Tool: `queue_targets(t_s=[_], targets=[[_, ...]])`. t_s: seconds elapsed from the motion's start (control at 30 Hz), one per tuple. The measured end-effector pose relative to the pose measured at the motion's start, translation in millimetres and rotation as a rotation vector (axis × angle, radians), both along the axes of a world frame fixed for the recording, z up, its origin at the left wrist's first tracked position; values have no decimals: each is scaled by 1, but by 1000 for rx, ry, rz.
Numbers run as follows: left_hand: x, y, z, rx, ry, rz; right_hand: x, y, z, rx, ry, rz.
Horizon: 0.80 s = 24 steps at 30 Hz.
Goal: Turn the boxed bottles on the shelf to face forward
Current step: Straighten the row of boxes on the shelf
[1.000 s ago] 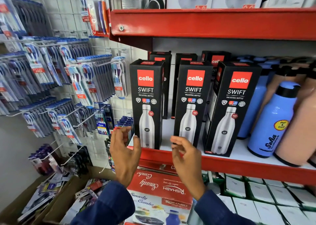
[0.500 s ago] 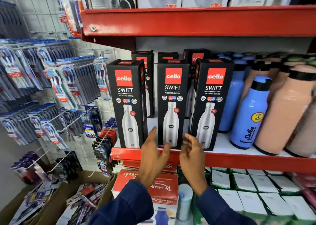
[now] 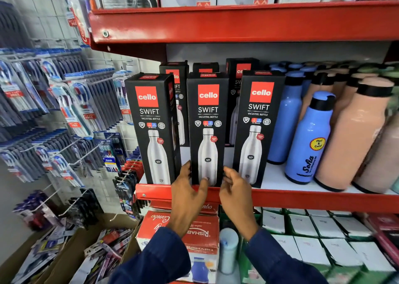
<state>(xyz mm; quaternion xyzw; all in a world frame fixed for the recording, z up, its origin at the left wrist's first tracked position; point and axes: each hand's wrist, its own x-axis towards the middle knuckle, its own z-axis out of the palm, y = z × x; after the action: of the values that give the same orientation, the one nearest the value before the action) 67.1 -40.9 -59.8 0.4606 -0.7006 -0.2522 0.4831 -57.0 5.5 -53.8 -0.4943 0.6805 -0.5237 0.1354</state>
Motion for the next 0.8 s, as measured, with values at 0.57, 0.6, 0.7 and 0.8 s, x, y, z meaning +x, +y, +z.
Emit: queue_targets(t_s=[0.57,0.6,0.7,0.8], targets=[[7,16,0,6,-40,54,-4,16,6,-54,-6,1],[7,16,0,9,-6,57,-6,18,6,-64,-17,0],[9,22,0,-54,136,142,-17,30,4,-162,-55,-30],[2,33,6,-255,266,200,-36,41,4,-282,-90,-122]])
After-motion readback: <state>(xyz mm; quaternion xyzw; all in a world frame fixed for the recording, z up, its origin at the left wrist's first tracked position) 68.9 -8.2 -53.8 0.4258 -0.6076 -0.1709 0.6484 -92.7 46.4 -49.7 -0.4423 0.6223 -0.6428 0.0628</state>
